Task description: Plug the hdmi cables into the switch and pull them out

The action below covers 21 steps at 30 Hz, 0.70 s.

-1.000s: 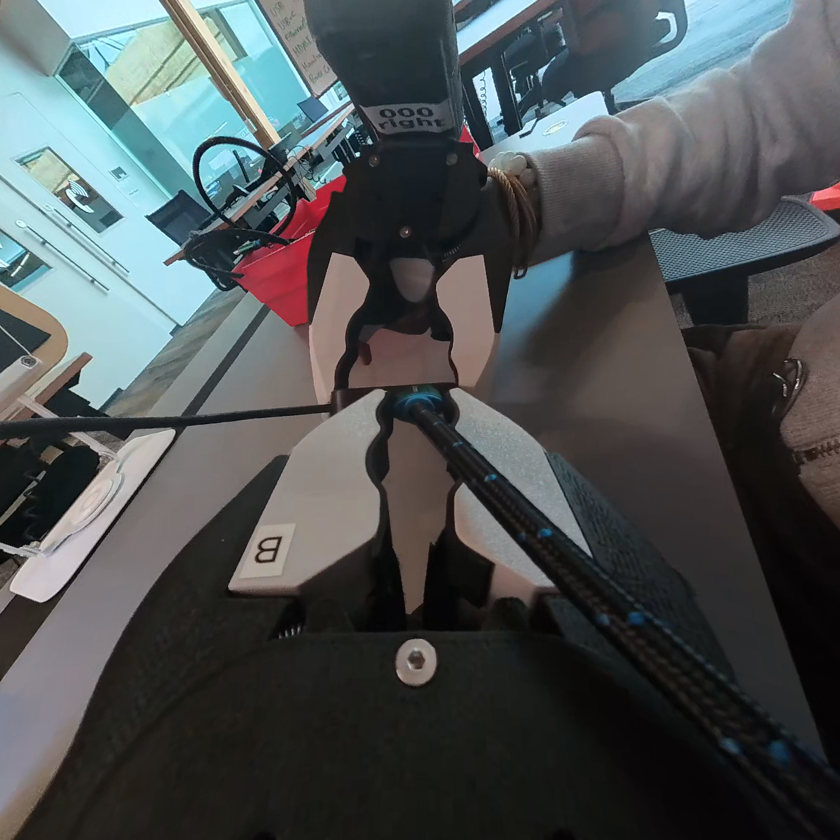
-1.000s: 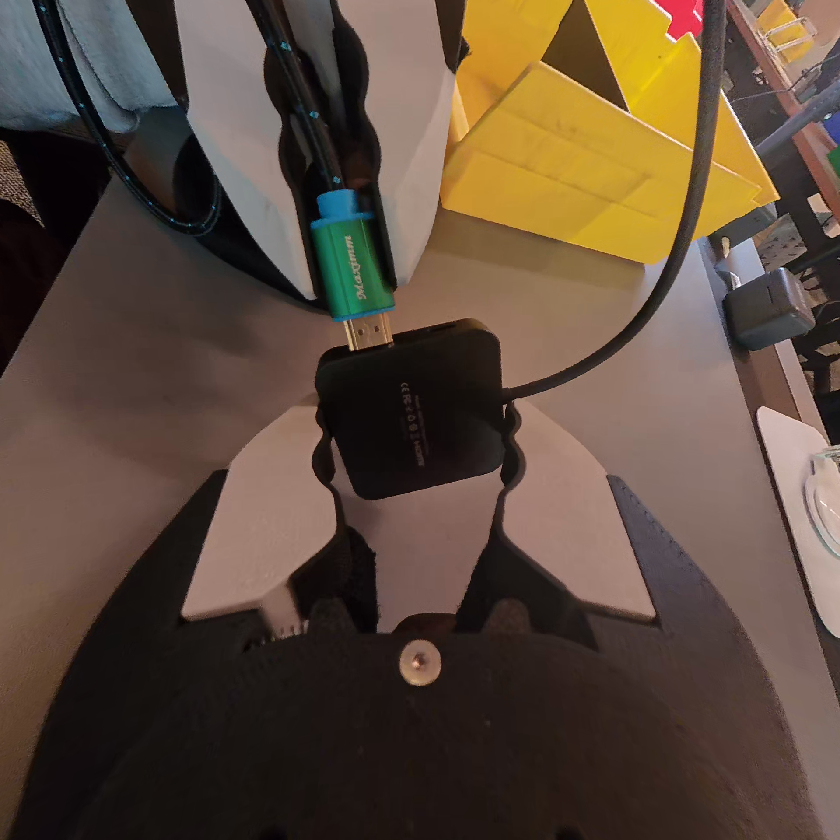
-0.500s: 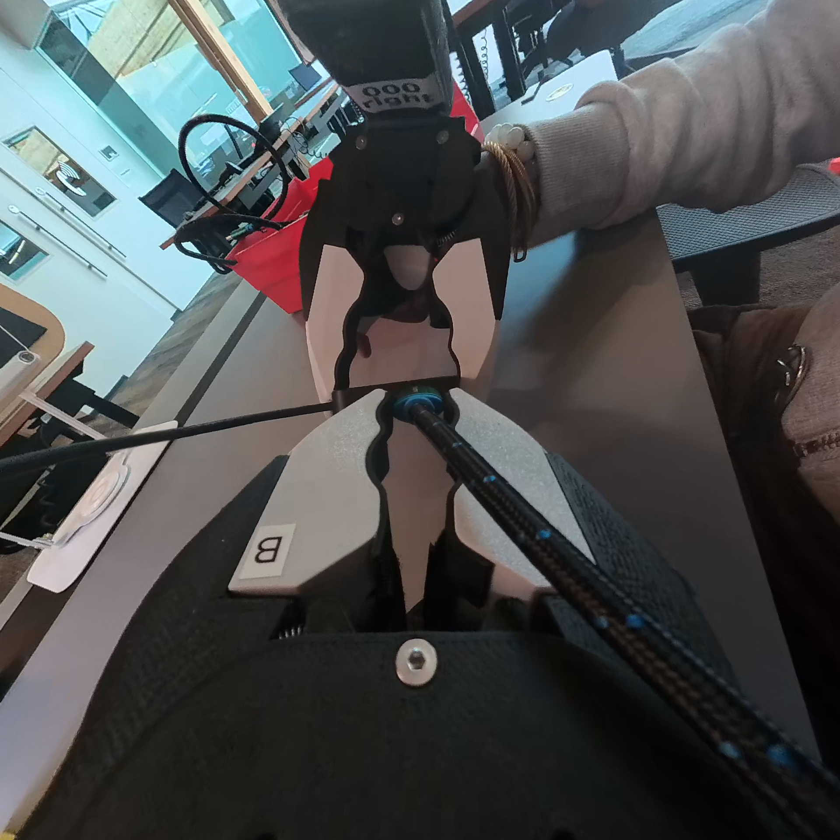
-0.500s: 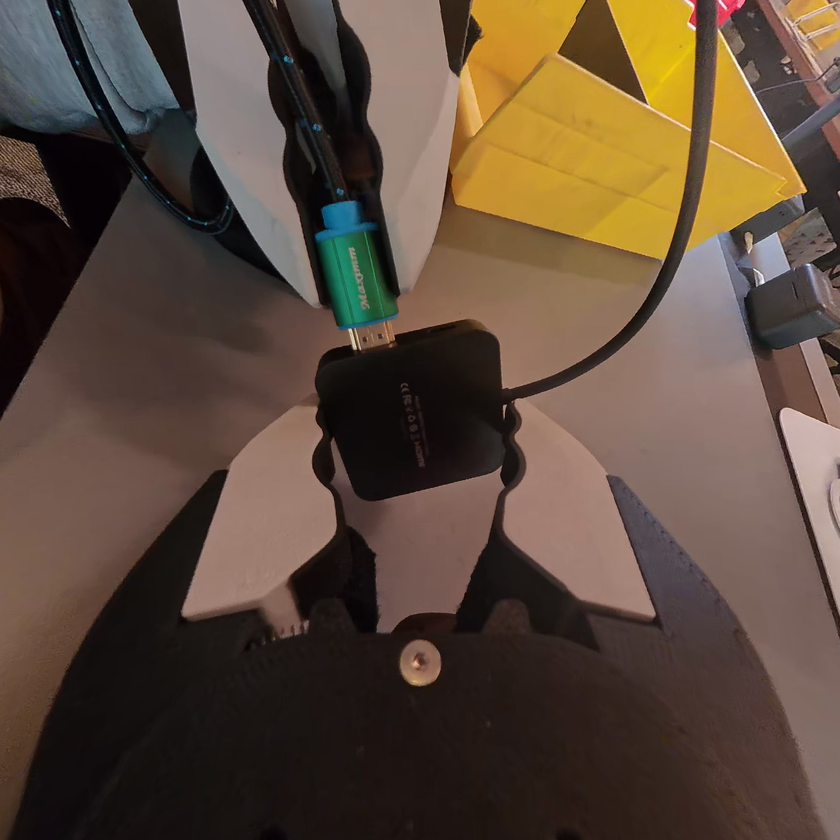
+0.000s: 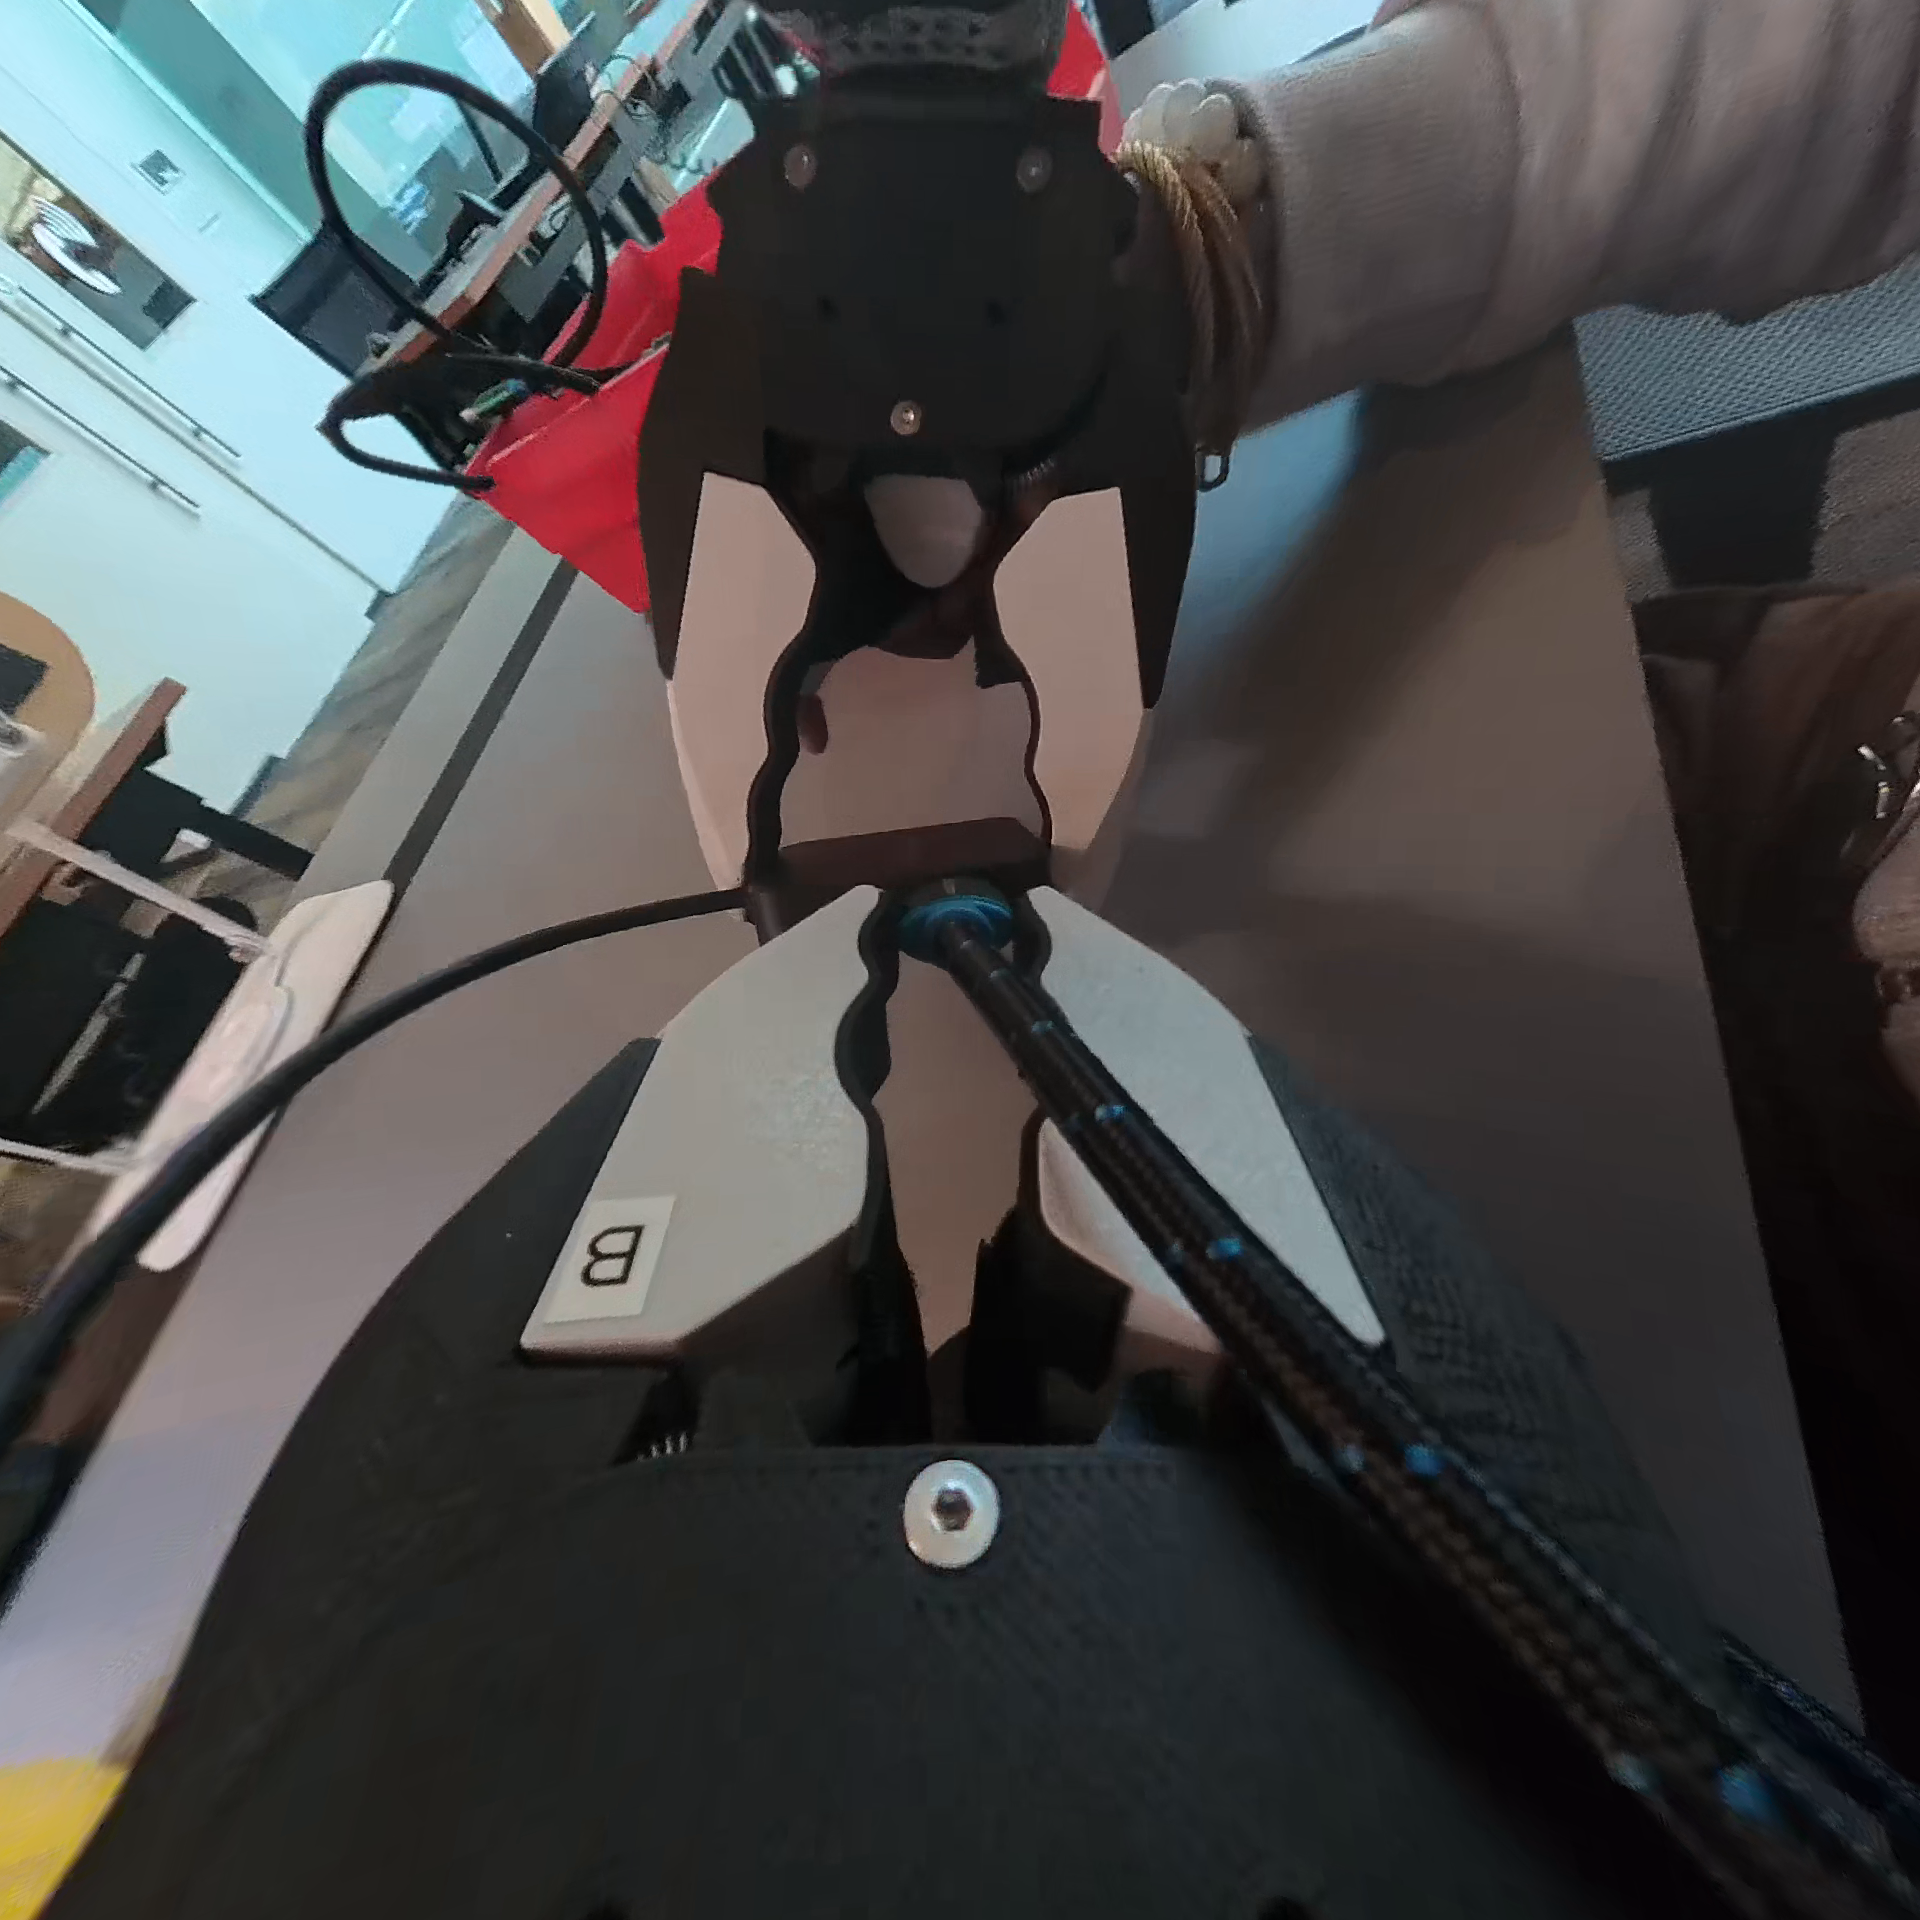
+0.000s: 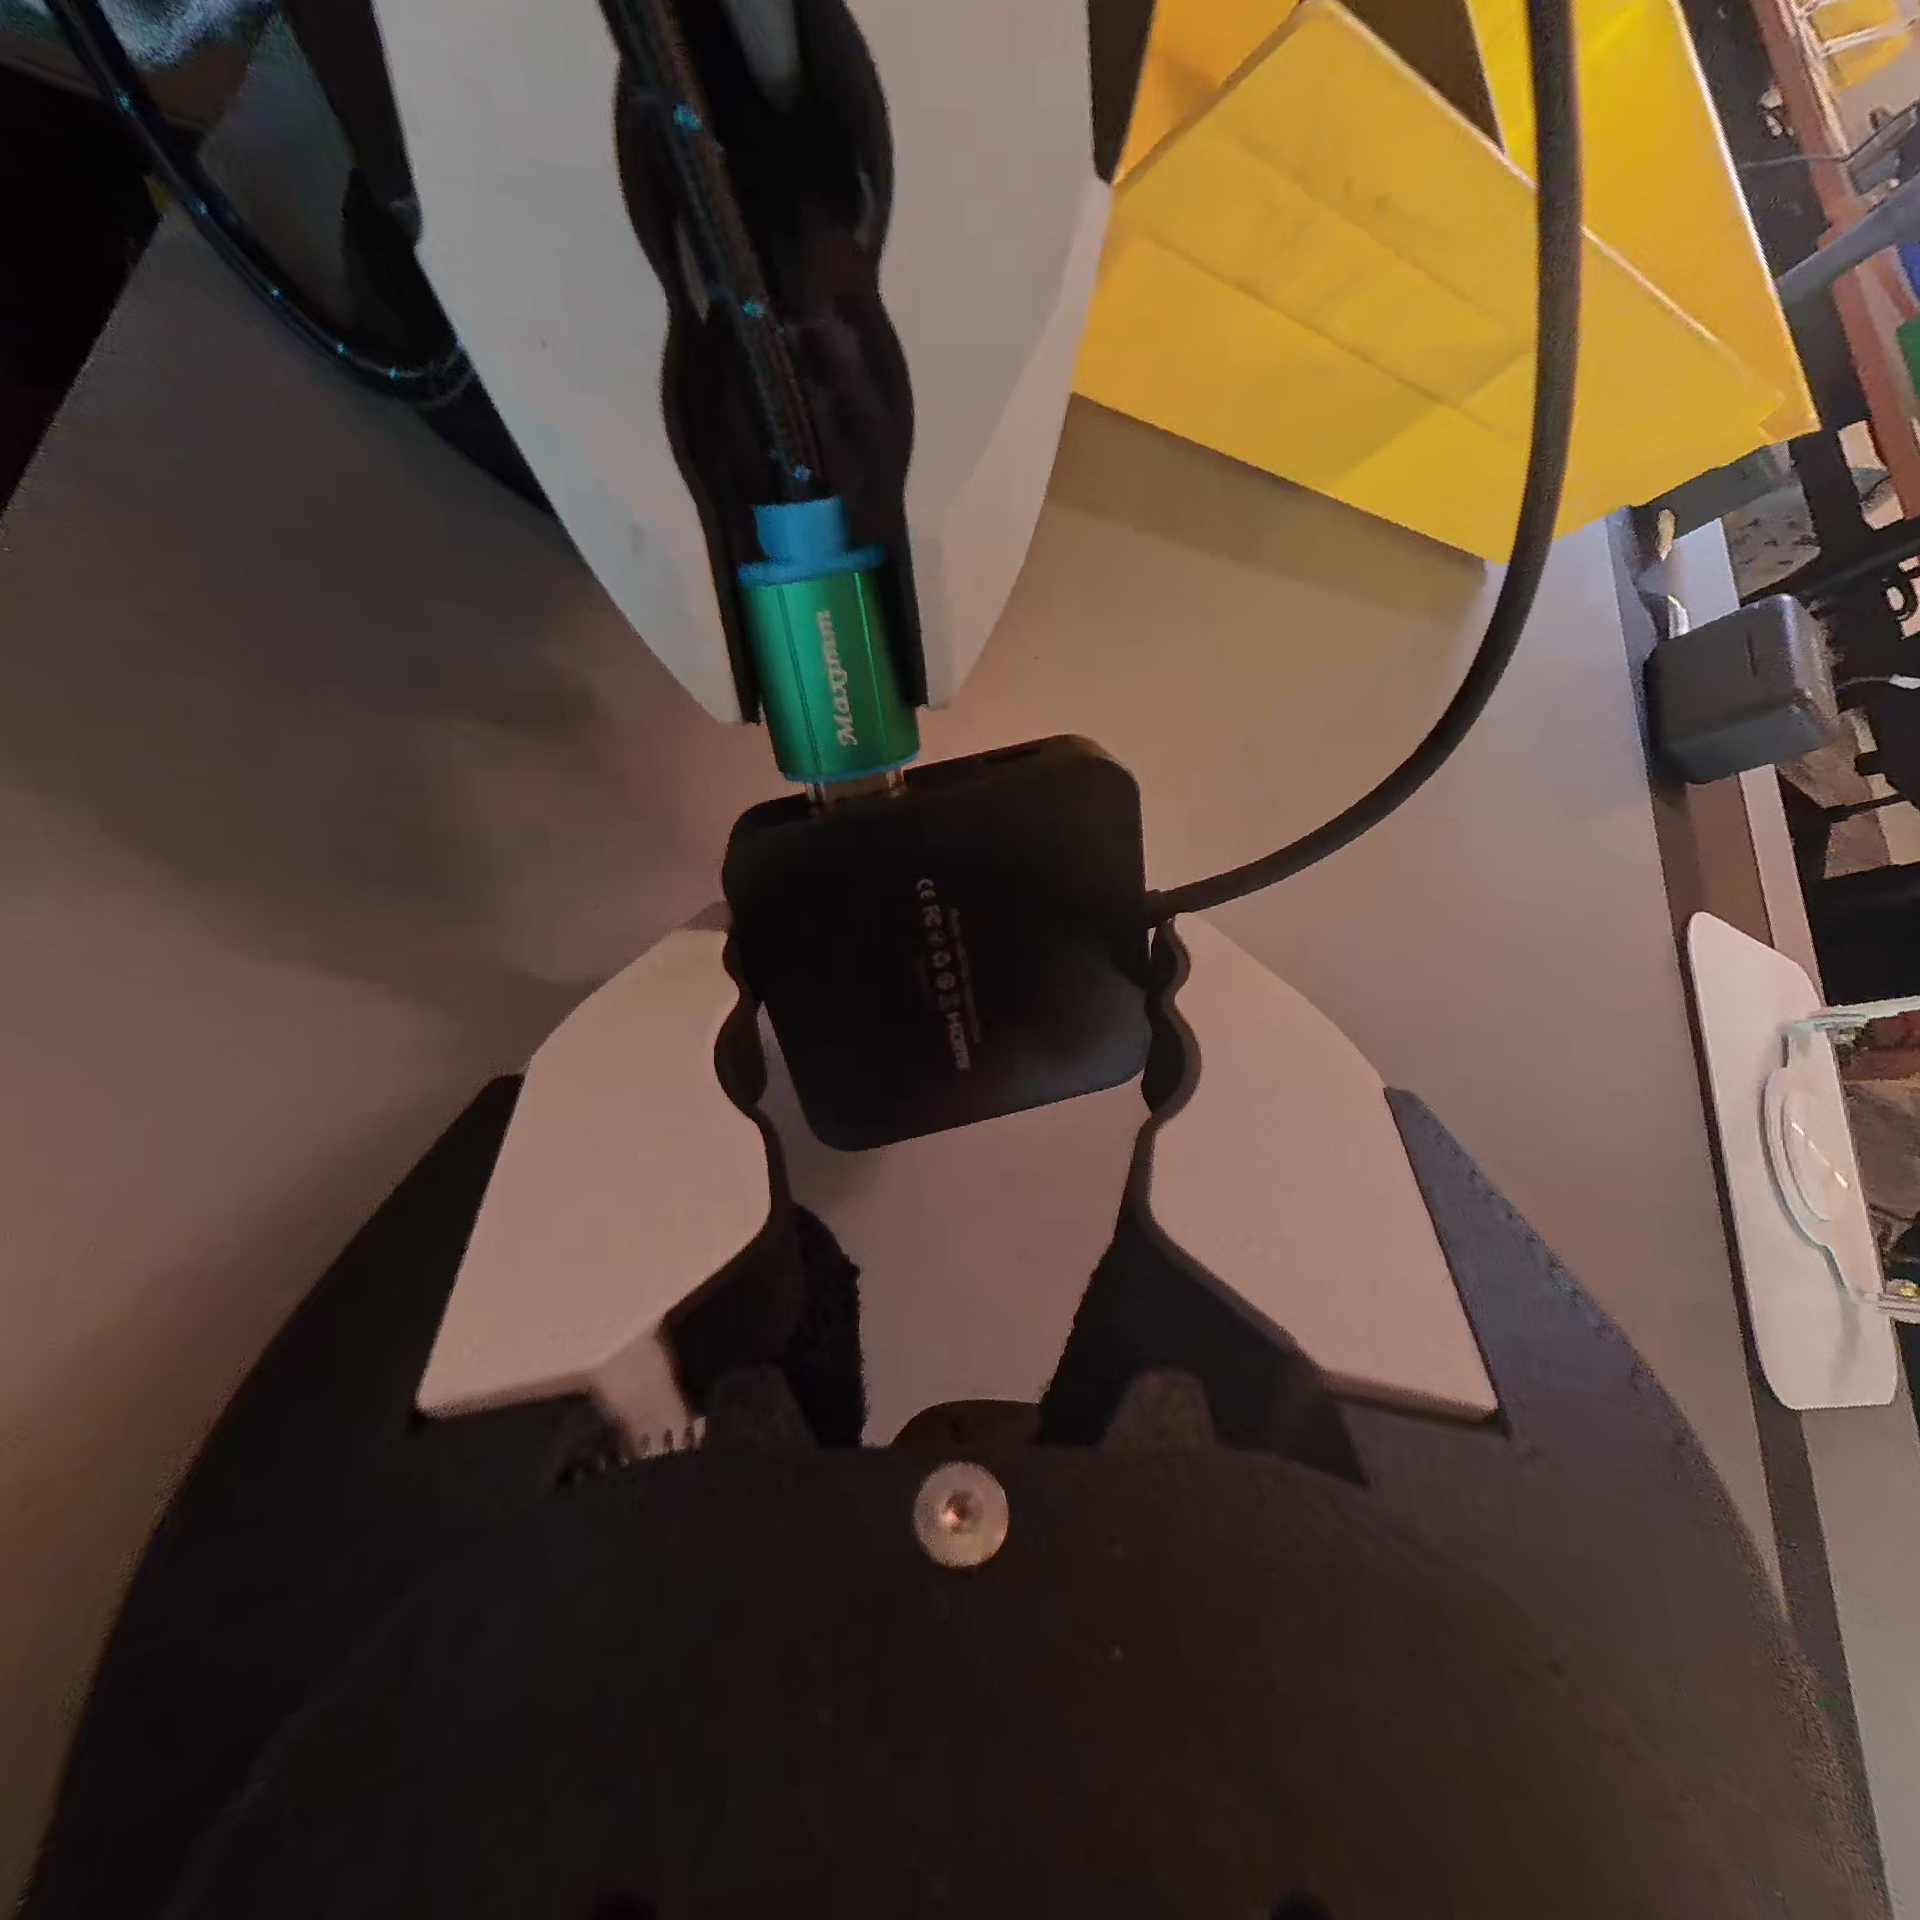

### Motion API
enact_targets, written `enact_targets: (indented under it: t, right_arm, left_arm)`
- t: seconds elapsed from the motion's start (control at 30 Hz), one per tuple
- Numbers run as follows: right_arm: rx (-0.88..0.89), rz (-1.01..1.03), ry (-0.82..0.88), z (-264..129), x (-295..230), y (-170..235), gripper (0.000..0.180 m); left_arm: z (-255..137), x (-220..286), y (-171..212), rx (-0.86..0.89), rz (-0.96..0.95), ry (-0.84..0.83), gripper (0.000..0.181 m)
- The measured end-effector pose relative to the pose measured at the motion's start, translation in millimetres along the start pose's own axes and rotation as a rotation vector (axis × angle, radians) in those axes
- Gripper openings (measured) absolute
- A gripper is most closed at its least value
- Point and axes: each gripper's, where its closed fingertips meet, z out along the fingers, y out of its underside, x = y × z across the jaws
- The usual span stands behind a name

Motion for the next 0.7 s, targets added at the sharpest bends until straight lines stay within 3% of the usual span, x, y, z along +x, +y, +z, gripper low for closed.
enact_targets:
  t: [0.4,0.47,0.53,0.7]
  right_arm:
    - [0.055,0.018,0.031,-5.3,5.7,-9.6,0.072]
    - [0.103,0.040,0.062,-11.2,12.4,-19.0,0.072]
    - [0.179,0.053,0.136,-27.2,26.7,-30.9,0.072]
    - [0.284,0.032,0.362,-80.8,61.8,-44.2,0.073]
  left_arm:
    - [-1.7,-7.2,-5.1,0.092,-0.025,-0.027,0.021]
    - [-3.8,-16.3,-11.6,0.178,-0.029,-0.088,0.023]
    - [-15.7,-35.7,-18.7,0.265,-0.115,-0.174,0.036]
    - [-86.6,-109.9,-18.5,0.577,-0.417,-0.599,0.041]
